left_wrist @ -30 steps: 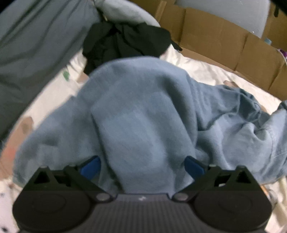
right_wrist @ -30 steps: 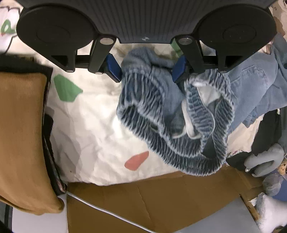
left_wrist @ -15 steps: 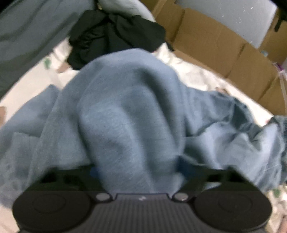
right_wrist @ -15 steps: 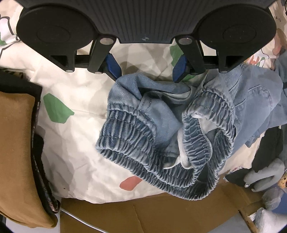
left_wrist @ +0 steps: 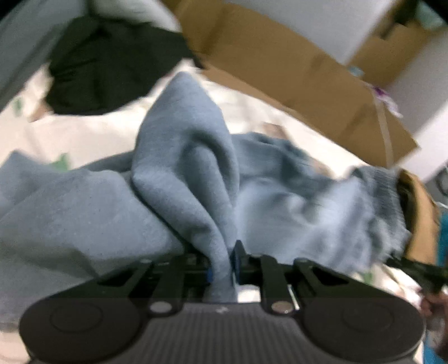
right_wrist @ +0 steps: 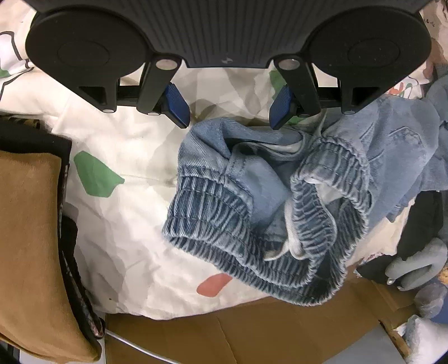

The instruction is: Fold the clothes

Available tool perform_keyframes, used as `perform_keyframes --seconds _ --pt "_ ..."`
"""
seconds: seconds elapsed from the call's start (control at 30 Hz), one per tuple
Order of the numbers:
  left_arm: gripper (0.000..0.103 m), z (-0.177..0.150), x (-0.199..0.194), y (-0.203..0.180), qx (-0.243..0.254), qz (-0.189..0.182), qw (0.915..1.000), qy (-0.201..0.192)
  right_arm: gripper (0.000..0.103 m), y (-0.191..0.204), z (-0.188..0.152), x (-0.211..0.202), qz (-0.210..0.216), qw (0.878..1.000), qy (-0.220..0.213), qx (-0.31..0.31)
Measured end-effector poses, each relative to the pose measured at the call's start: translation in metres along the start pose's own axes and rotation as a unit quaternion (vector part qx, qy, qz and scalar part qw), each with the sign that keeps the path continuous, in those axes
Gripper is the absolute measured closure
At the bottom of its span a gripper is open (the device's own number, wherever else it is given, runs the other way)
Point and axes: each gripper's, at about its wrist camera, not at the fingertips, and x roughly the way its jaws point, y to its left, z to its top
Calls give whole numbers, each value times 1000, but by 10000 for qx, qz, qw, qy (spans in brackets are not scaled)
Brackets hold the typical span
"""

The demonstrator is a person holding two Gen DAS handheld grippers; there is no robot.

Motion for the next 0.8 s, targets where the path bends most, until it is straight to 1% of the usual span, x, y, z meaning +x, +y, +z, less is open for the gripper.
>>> perform_keyframes --seconds 0.17,0.3,0.5,0.57,0.6,0.63,0.7,0.73,0.8 --pt "97 1 0 -50 333 -719 9967 147 34 -1 0 -12 35 10000 -79 -10" --pt "97 1 6 -84 473 -1143 9920 245 34 -6 -2 -22 24 9999 -104 10" --pt "97 -13 17 -129 717 -1682 9802 762 34 -14 -7 -32 -8 9998 -139 111" --pt "92 -18 21 -144 796 -1845 9751 940 34 -16 -7 -32 -14 9998 -146 142" --pt "82 -22 22 -148 828 -1816 9739 1079 34 -17 -7 -32 -16 9998 -148 156" --pt "69 -26 20 -151 881 -1803 9728 1157 34 -17 -7 -32 -14 9998 -149 165" --pt "57 -29 12 -153 929 -1858 9707 1208 34 -17 -7 -32 -3 9998 -153 159" --pt "52 -29 6 -154 967 -1950 9687 1190 34 -16 -7 -32 2 9998 -154 149" --pt "46 -27 -8 -156 1055 -2060 9664 1117 34 -16 -7 -32 6 9998 -153 124"
